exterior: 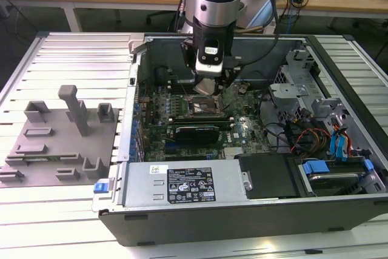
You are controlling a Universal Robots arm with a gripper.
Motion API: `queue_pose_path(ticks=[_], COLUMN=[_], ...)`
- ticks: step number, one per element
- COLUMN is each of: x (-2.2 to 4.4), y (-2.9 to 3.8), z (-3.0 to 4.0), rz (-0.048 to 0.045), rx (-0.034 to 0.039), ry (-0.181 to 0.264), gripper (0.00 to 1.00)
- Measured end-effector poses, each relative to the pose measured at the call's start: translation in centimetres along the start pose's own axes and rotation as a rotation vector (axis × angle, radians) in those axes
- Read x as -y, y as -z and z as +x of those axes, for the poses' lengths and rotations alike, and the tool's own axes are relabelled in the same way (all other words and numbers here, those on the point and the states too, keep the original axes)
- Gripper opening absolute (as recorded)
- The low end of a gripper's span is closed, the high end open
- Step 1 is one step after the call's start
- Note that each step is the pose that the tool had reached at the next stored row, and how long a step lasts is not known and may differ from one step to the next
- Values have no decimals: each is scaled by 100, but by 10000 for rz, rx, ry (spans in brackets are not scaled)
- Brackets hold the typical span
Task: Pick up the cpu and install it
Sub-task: 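Place the cpu into insertion slot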
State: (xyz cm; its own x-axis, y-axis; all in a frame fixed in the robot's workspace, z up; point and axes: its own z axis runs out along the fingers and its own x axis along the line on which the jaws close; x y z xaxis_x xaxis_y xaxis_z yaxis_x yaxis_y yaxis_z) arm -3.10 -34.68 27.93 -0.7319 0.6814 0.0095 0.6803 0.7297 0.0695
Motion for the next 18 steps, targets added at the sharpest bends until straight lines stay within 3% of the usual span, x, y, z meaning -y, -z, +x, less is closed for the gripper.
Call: queue_pose_path(ticks=[7,9,18], x=[0,0,1], y=[-5,-8,-14], z=[0,0,0], rz=[-15,-24,-40], rx=[111,178,289], ry=[-1611,-2551,-4157], gripper=[55,55,55])
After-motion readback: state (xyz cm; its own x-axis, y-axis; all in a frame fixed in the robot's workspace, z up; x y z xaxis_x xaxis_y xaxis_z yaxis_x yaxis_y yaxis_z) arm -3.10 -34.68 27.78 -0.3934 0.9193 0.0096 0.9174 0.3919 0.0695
